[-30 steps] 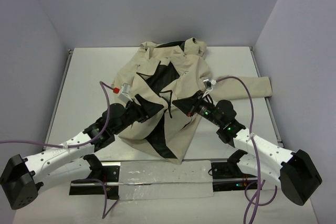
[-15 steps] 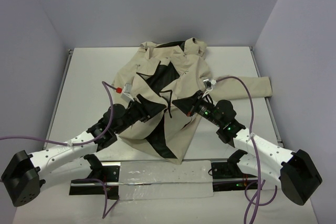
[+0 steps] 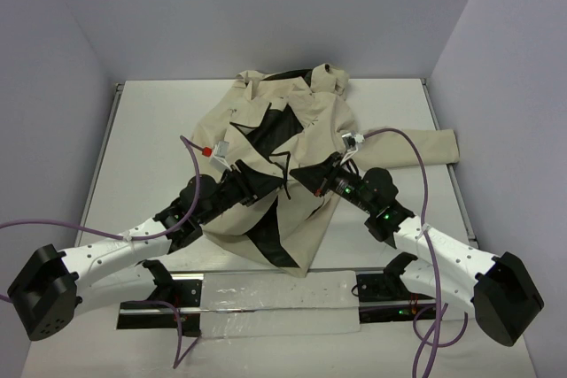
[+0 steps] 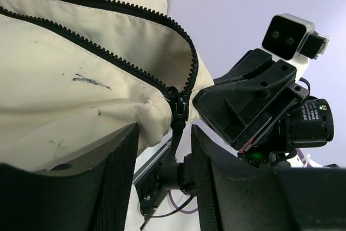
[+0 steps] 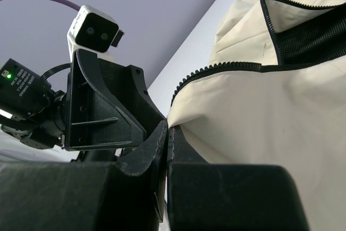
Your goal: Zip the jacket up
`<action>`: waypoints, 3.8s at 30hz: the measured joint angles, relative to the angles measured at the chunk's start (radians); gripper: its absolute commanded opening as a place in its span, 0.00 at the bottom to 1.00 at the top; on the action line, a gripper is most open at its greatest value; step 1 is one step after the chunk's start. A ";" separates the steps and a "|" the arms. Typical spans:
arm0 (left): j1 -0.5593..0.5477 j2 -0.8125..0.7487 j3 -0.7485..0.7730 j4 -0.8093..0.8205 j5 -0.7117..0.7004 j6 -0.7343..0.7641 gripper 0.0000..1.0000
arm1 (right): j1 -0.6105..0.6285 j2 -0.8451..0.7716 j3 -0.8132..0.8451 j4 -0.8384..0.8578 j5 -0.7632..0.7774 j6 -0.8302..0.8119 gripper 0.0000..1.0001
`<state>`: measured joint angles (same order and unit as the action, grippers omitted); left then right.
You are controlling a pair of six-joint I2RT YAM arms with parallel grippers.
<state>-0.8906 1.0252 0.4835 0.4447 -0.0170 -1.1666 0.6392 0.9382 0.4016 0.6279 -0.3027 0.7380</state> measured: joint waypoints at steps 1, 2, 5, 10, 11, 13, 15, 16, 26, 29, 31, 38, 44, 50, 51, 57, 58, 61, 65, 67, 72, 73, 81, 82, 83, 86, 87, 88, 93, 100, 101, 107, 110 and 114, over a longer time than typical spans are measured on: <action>0.000 0.000 0.000 0.002 0.000 0.000 0.45 | 0.000 0.000 0.001 -0.001 0.000 0.000 0.00; 0.000 0.000 -0.001 0.007 0.000 0.000 0.44 | 0.000 0.000 0.003 -0.001 0.000 0.000 0.00; 0.000 -0.002 -0.008 0.027 0.000 -0.001 0.37 | 0.000 0.000 0.007 -0.001 0.002 -0.003 0.00; 0.000 -0.002 -0.016 0.048 0.000 -0.002 0.34 | 0.003 0.000 0.014 -0.003 0.003 -0.004 0.00; 0.000 -0.002 -0.018 0.054 0.000 -0.003 0.33 | 0.004 0.000 0.016 -0.004 0.003 -0.006 0.00; 0.000 -0.002 -0.019 0.060 -0.002 -0.004 0.32 | 0.005 0.000 0.019 -0.008 0.004 -0.008 0.00; 0.000 -0.002 -0.019 0.067 -0.005 -0.004 0.31 | 0.005 0.000 0.021 -0.009 0.004 -0.011 0.00; 0.000 -0.002 -0.019 0.070 -0.006 -0.004 0.28 | 0.005 0.000 0.023 -0.010 0.004 -0.012 0.00; 0.000 -0.002 -0.019 0.074 -0.015 -0.003 0.00 | 0.008 0.000 0.025 -0.013 0.008 -0.018 0.00; 0.000 -0.010 -0.019 0.066 -0.021 -0.004 0.00 | 0.009 -0.002 0.025 -0.020 0.008 -0.023 0.00; 0.000 -0.025 -0.020 0.057 -0.025 -0.003 0.00 | 0.009 -0.005 0.025 -0.027 0.007 -0.026 0.00; -0.004 -0.062 -0.020 0.012 -0.016 0.005 0.00 | 0.013 -0.026 0.025 -0.091 0.003 -0.038 0.50; -0.004 -0.063 -0.005 -0.175 0.045 0.025 0.00 | 0.013 -0.070 0.104 -0.332 0.015 -0.135 0.61; -0.003 -0.063 0.064 -0.383 0.128 0.060 0.00 | 0.041 -0.129 0.257 -0.639 0.074 -0.328 0.59; -0.003 -0.063 0.078 -0.413 0.140 0.067 0.00 | 0.067 -0.131 0.287 -0.693 0.104 -0.362 0.59; 0.000 -0.051 0.168 -0.578 0.186 0.109 0.00 | 0.381 -0.093 0.422 -0.931 0.374 -0.517 0.59; 0.002 -0.042 0.186 -0.601 0.190 0.117 0.00 | 0.438 -0.088 0.423 -0.947 0.427 -0.536 0.60; 0.007 -0.017 0.221 -0.638 0.198 0.136 0.00 | 0.579 -0.074 0.423 -0.997 0.561 -0.566 0.61; 0.009 -0.013 0.223 -0.663 0.199 0.141 0.00 | 0.660 -0.035 0.422 -1.042 0.707 -0.473 0.55; 0.009 -0.020 0.221 -0.662 0.193 0.140 0.00 | 0.674 -0.037 0.411 -1.041 0.755 -0.378 0.53; 0.009 -0.059 0.188 -0.643 0.179 0.126 0.00 | 0.681 -0.135 0.298 -0.967 0.802 -0.156 0.57; 0.009 -0.062 0.181 -0.640 0.179 0.124 0.00 | 0.681 -0.141 0.282 -0.954 0.802 -0.123 0.58; 0.009 -0.064 0.171 -0.632 0.167 0.123 0.00 | 0.681 -0.109 0.175 -0.782 0.740 0.043 0.58; 0.009 -0.064 0.171 -0.629 0.166 0.123 0.00 | 0.681 -0.100 0.172 -0.768 0.736 0.057 0.58; 0.009 -0.064 0.171 -0.626 0.165 0.123 0.00 | 0.681 -0.088 0.171 -0.751 0.732 0.068 0.58; 0.009 -0.064 0.171 -0.621 0.162 0.123 0.00 | 0.681 -0.055 0.165 -0.706 0.719 0.087 0.58; 0.009 -0.064 0.171 -0.621 0.161 0.123 0.00 | 0.681 -0.047 0.165 -0.694 0.717 0.092 0.58; 0.009 -0.064 0.171 -0.621 0.160 0.123 0.00 | 0.681 -0.039 0.165 -0.682 0.714 0.095 0.57; 0.009 -0.066 0.170 -0.621 0.159 0.123 0.00 | 0.681 0.004 0.165 -0.646 0.709 0.103 0.54; 0.009 -0.077 0.166 -0.620 0.159 0.123 0.00 | 0.682 0.024 0.165 -0.630 0.721 0.102 0.51; 0.009 -0.079 0.165 -0.620 0.159 0.123 0.00 | 0.681 0.025 0.166 -0.628 0.725 0.102 0.51; 0.009 -0.088 0.162 -0.620 0.159 0.124 0.00 | 0.681 0.049 0.174 -0.624 0.738 0.101 0.48; 0.009 -0.091 0.162 -0.620 0.159 0.123 0.00 | 0.681 0.069 0.182 -0.621 0.740 0.097 0.40; 0.009 -0.098 0.158 -0.617 0.157 0.123 0.00 | 0.682 0.082 0.188 -0.617 0.740 0.091 0.15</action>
<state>-0.8814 0.9276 0.6420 -0.1725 0.1402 -1.0431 1.3207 1.0203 0.5892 0.0112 0.4370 0.8289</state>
